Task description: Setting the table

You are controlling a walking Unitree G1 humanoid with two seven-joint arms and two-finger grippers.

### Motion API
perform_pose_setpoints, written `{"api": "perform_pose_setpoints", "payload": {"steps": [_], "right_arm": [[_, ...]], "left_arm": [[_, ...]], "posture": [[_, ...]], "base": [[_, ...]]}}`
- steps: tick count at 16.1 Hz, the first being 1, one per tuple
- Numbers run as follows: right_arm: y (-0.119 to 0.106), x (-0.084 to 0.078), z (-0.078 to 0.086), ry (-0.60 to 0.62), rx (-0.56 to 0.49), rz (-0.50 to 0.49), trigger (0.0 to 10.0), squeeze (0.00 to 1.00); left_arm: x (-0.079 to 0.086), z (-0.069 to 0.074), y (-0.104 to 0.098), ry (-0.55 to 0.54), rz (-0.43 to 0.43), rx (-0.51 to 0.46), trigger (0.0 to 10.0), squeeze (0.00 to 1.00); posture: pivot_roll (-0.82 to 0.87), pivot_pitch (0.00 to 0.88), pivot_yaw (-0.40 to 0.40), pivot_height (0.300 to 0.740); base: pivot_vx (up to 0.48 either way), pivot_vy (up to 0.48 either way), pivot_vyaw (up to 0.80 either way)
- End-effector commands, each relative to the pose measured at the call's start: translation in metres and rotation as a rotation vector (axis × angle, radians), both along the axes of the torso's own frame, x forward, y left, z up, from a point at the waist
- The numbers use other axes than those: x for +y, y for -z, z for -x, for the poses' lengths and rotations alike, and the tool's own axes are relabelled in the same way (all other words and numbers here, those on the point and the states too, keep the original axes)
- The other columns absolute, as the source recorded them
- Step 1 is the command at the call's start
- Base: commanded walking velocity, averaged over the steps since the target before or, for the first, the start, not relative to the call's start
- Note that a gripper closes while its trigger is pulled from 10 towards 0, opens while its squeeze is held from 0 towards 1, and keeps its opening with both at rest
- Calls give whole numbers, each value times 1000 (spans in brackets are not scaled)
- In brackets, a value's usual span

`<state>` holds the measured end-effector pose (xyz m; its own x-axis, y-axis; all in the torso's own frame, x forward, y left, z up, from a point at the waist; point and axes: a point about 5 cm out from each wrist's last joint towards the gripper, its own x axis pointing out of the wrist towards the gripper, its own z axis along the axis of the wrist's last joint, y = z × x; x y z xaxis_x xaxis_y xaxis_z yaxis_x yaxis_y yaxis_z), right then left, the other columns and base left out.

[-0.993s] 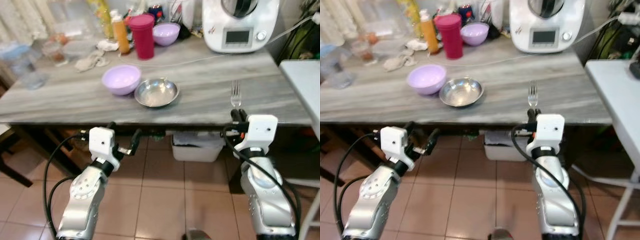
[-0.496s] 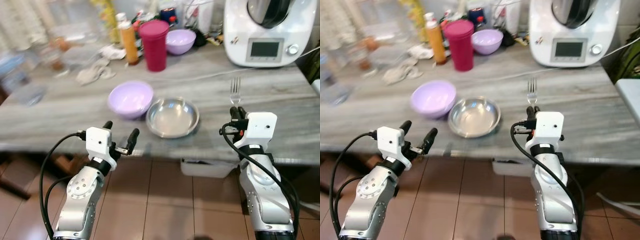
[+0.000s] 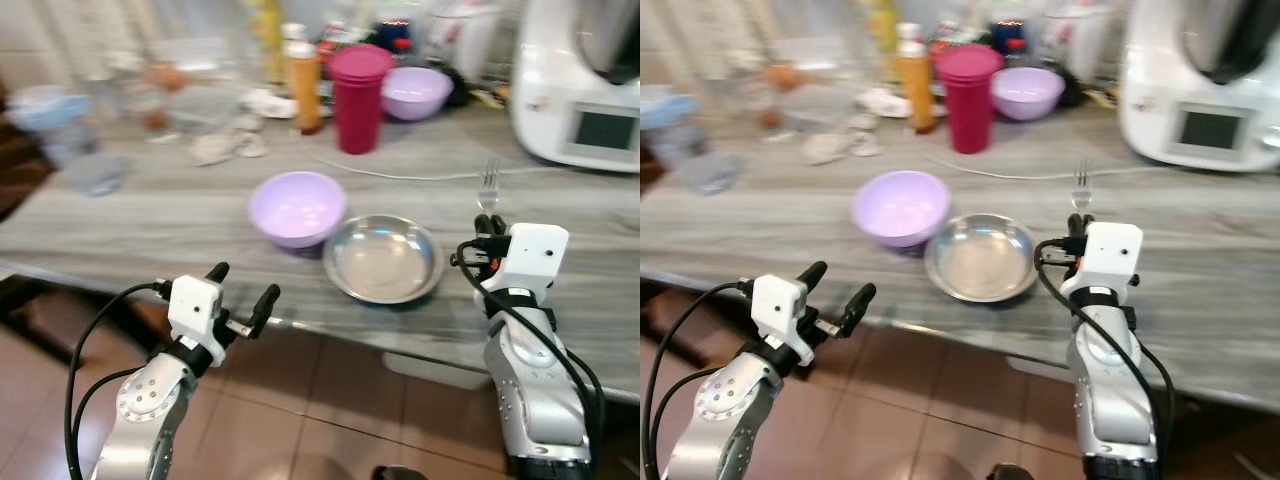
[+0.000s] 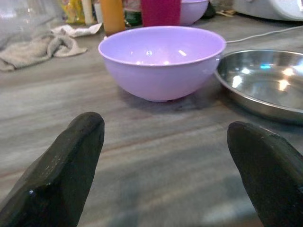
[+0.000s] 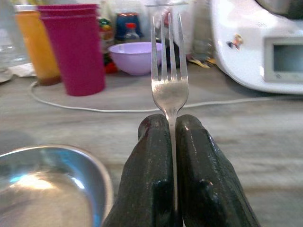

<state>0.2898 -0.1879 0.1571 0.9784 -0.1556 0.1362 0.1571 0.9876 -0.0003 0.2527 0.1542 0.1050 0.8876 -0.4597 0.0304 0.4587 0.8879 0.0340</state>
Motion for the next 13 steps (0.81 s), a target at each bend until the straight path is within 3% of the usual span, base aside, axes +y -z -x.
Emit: {"api": "perform_pose_setpoints", "payload": {"steps": [1, 6, 13], "right_arm": [[1, -10, 0, 50, 20, -25, 10000, 0], [12, -22, 4, 150, 119, -50, 10000, 0], [27, -4, -7, 15, 239, -183, 10000, 0]], "left_arm": [[-4, 2, -5, 53, -4, -21, 10000, 0], [-9, 6, -8, 211, -40, -25, 10000, 0], [-15, 9, -6, 333, -41, -19, 10000, 0]], "posture": [[-188, 118, 79, 740], [-195, 126, 84, 740], [-198, 124, 80, 740]], "base": [[0, 0, 0], [0, 0, 0], [0, 0, 0]]}}
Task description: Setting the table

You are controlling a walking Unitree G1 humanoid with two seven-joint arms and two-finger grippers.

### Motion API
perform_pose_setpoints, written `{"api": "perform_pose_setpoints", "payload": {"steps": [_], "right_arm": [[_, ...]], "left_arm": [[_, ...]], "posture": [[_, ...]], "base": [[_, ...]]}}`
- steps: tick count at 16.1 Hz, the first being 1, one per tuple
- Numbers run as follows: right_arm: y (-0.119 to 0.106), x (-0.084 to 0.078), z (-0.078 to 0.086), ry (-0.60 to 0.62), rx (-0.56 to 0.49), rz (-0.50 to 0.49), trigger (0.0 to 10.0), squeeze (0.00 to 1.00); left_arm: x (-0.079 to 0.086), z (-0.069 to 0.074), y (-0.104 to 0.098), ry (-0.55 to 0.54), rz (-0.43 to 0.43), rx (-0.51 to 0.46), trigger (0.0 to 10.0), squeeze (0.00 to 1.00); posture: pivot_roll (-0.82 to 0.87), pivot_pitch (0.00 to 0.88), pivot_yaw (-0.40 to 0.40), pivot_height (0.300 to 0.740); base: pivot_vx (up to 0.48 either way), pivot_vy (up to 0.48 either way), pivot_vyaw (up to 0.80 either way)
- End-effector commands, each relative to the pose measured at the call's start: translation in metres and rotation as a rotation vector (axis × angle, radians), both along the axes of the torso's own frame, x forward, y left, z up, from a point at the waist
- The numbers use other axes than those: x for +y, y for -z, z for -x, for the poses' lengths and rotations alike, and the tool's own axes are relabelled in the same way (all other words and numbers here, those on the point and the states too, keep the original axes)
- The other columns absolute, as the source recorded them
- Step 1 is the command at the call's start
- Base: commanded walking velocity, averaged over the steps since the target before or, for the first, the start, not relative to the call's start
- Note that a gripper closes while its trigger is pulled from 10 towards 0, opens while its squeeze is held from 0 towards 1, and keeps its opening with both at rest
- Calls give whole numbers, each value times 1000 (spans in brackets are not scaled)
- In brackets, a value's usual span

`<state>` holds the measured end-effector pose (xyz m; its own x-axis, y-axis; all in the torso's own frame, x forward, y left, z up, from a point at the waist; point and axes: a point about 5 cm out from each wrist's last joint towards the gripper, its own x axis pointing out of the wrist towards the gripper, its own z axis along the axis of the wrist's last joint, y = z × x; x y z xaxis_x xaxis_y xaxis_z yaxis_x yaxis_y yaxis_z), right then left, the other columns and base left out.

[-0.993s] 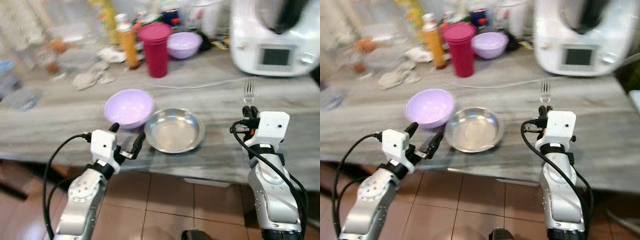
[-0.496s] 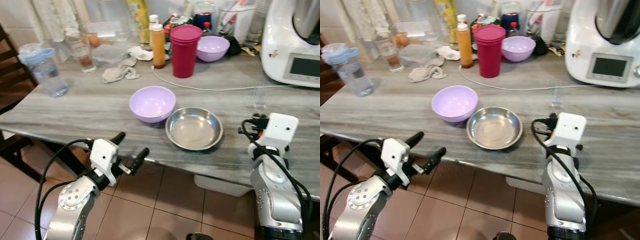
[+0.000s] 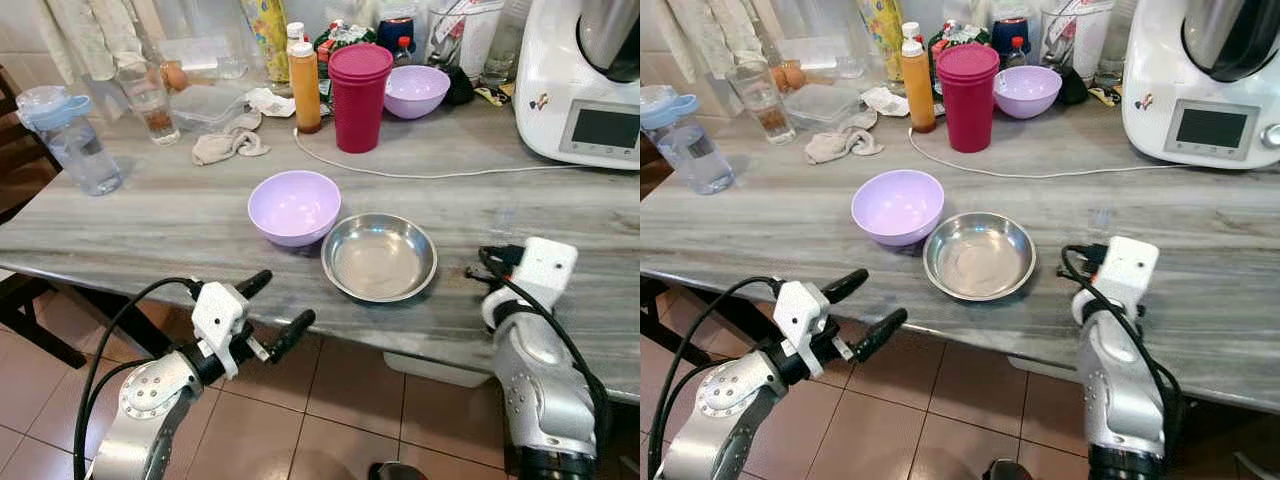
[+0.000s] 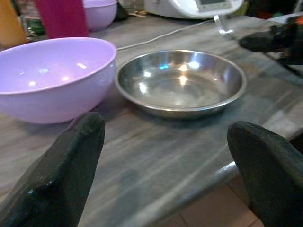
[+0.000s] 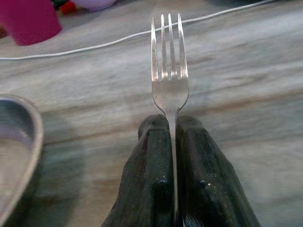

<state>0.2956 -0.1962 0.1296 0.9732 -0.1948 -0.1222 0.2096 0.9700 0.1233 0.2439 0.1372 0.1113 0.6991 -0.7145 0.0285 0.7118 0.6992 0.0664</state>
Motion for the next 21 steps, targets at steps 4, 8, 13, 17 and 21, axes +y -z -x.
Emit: {"api": "perform_pose_setpoints", "payload": {"steps": [4, 8, 13, 17, 21], "right_arm": [[6, 14, -4, -84, 48, -36, 10000, 0], [7, 20, -8, -145, 77, -54, 10000, 0], [14, 29, -6, -185, 117, -71, 10000, 0], [17, 29, -4, -187, 128, -73, 10000, 1000], [11, 22, -5, -148, 97, -60, 10000, 1000]], "left_arm": [[1, 2, 0, 13, -7, -1, 10000, 0], [-3, 3, -3, 27, -1, -4, 10000, 0], [-7, 4, -7, 39, -1, -10, 10000, 0], [-9, 3, -8, 48, 3, -8, 10000, 0], [-9, 4, -7, 63, 7, 0, 10000, 0]], "posture": [[-194, 125, 80, 740], [-194, 127, 78, 740], [-196, 126, 80, 740], [-196, 125, 79, 740], [-197, 124, 80, 740]], "base": [[0, 0, 0], [0, 0, 0], [0, 0, 0], [0, 0, 0], [0, 0, 0]]}}
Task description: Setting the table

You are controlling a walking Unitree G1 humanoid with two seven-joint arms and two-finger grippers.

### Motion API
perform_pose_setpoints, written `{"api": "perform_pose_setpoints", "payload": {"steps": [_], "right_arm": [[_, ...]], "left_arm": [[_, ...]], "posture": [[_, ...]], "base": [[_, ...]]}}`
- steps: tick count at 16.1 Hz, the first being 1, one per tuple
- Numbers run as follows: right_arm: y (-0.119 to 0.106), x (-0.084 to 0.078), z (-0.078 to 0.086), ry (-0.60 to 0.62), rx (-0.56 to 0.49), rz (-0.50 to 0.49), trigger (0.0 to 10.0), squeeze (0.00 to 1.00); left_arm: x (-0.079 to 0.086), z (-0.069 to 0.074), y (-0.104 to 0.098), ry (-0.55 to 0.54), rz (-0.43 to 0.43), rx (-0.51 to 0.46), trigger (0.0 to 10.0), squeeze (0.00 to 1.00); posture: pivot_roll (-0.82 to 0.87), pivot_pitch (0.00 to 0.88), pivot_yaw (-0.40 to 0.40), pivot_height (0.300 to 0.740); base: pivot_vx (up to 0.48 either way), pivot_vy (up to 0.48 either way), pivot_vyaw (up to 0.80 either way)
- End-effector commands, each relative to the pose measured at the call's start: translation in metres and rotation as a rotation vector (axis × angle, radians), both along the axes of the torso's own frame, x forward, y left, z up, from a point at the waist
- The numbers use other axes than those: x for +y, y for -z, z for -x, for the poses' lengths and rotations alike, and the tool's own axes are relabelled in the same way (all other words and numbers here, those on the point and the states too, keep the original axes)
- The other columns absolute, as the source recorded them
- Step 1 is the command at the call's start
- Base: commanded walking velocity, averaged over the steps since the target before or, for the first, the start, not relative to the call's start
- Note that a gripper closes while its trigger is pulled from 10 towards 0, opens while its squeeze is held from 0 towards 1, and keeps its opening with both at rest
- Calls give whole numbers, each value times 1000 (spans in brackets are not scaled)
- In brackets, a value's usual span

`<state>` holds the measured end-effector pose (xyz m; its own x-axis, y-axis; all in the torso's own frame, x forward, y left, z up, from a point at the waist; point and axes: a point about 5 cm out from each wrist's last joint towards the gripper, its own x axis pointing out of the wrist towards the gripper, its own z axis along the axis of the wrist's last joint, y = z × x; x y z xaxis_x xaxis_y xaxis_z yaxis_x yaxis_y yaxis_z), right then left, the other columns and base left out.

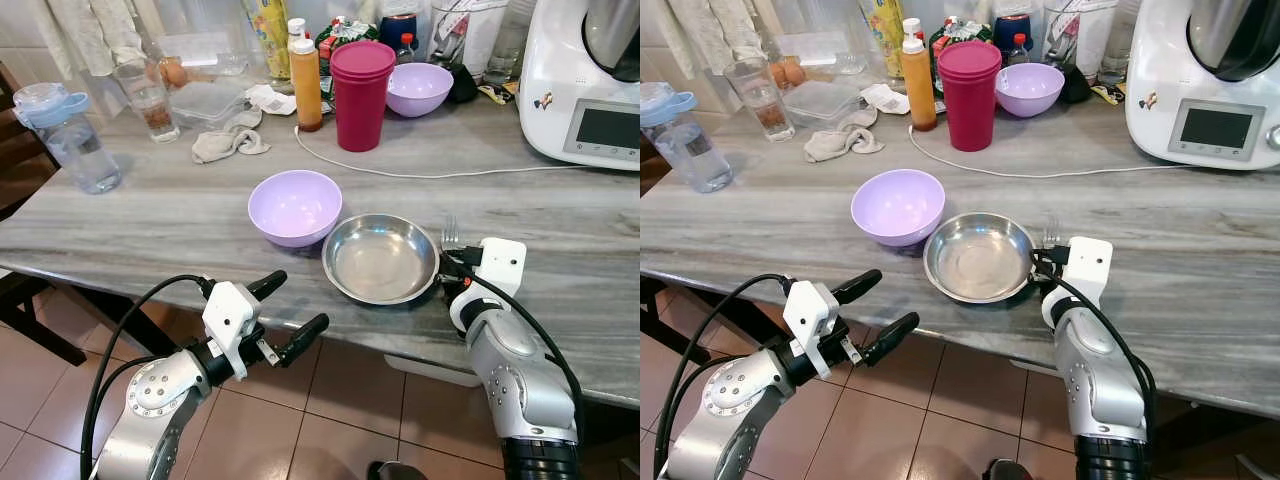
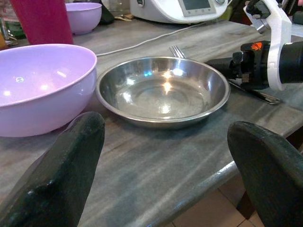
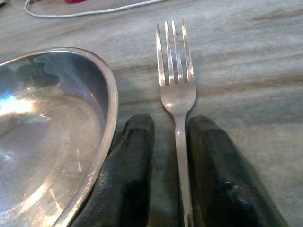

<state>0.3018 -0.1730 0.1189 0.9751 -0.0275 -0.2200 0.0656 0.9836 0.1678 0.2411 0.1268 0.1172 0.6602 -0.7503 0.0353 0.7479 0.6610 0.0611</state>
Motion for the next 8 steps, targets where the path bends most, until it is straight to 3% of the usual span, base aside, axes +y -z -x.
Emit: {"api": "perform_pose_setpoints", "payload": {"steps": [1, 4, 8], "right_arm": [[-2, -3, 2, 26, -5, 7, 10000, 1000], [-12, -9, 3, 63, -46, 36, 10000, 1000], [-30, -18, 9, 128, -178, 129, 10000, 1000]], "left_arm": [[1, 1, 0, 10, -3, 2, 10000, 0], [2, 0, -1, -10, 0, -5, 10000, 0], [5, -7, -6, -107, 57, -17, 10000, 0]], "posture": [[-197, 124, 80, 740], [-196, 125, 83, 740], [-202, 124, 87, 740]], "base": [[0, 0, 0], [0, 0, 0], [0, 0, 0]]}}
